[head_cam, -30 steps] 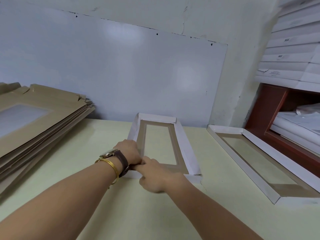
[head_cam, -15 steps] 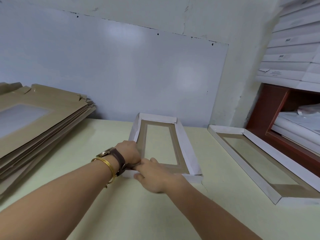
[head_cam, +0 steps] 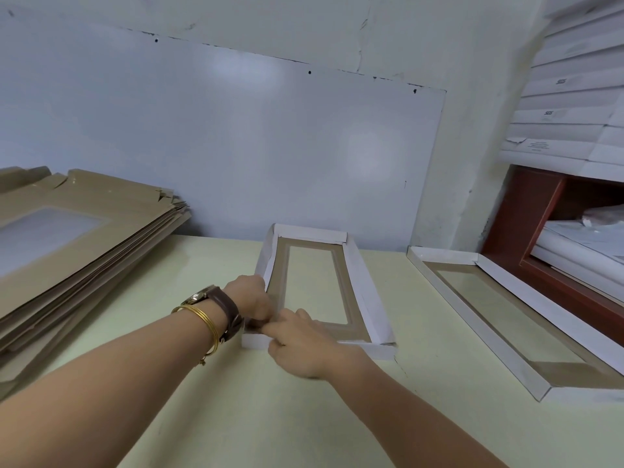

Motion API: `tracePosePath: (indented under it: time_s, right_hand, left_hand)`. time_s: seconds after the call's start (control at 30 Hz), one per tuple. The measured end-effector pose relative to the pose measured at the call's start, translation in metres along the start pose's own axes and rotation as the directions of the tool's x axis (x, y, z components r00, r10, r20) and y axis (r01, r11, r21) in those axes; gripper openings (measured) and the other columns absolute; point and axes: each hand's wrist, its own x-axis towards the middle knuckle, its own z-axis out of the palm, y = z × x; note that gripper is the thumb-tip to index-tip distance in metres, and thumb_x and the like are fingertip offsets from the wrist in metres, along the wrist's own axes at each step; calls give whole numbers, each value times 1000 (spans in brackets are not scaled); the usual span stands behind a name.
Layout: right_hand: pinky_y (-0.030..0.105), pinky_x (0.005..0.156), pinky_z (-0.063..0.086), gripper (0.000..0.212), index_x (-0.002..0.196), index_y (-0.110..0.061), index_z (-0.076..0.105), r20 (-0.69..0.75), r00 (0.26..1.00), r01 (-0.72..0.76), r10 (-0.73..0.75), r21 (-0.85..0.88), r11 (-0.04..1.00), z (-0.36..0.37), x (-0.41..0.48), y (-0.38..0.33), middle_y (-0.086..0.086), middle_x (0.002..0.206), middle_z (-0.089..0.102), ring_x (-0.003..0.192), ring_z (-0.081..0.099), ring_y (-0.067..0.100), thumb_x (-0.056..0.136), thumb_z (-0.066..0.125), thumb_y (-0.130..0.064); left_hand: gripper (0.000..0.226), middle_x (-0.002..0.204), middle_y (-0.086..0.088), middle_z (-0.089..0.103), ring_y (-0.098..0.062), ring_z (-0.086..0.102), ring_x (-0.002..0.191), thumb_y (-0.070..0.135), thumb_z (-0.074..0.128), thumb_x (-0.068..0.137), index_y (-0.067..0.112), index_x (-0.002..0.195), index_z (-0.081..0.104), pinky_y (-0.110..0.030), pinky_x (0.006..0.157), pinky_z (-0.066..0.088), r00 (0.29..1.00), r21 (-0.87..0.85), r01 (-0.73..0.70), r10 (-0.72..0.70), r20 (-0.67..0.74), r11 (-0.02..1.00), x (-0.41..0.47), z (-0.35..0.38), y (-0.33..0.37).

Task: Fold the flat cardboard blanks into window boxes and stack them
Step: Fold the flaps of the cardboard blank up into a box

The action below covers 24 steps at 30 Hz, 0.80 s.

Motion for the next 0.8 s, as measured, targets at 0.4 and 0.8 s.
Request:
tracePosePath:
  time_s: [0.4,0.8]
  right_hand:
    - [39,83,48,10,95,-20,57,-158,987,-2,32,190,982,-2,-4,5,4,103,62,97,55,25,95,50,-14]
    - [40,71,47,25,80,-10,57,-146,989,-31,37,41,999,-13,-38,38,7,81,60,79,56,26,94,48,-29]
  left_hand:
    - [8,67,-6,59,-16,57,53,4,59,76,8,70,56,-19,42,46,992,-102,-7,20,123,995,-2,-1,-9]
    - [15,74,-4,57,-21,52,73,12,58,84,10,70,58,-22,58,40,987,4,-122,121,110,993,-11,6,-18]
